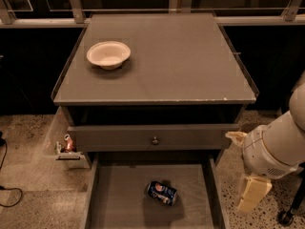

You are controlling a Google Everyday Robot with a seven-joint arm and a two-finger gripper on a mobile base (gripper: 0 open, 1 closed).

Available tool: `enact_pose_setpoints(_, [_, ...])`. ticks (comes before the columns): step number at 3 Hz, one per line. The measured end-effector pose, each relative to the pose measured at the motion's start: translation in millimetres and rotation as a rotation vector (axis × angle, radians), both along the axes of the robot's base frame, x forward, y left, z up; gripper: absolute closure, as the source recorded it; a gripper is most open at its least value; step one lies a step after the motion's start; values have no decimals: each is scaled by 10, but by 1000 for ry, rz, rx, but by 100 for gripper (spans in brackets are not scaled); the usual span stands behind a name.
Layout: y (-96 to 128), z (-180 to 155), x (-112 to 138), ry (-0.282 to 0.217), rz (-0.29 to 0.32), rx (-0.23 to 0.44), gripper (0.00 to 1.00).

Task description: Pick pepsi can from middle drawer and place on counter

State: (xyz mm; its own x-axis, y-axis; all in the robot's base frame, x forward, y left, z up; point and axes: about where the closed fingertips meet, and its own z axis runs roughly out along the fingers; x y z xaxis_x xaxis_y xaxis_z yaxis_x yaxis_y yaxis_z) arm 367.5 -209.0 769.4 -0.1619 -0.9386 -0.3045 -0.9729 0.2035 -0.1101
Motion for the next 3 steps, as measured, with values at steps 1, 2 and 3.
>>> enact_pose_setpoints(1, [1, 3, -3, -1, -2, 1, 0])
enact_pose_setpoints(2, [46, -452, 80, 59, -12, 38, 0])
enact_pose_setpoints(3, [130, -1169, 250, 100, -32, 125, 0])
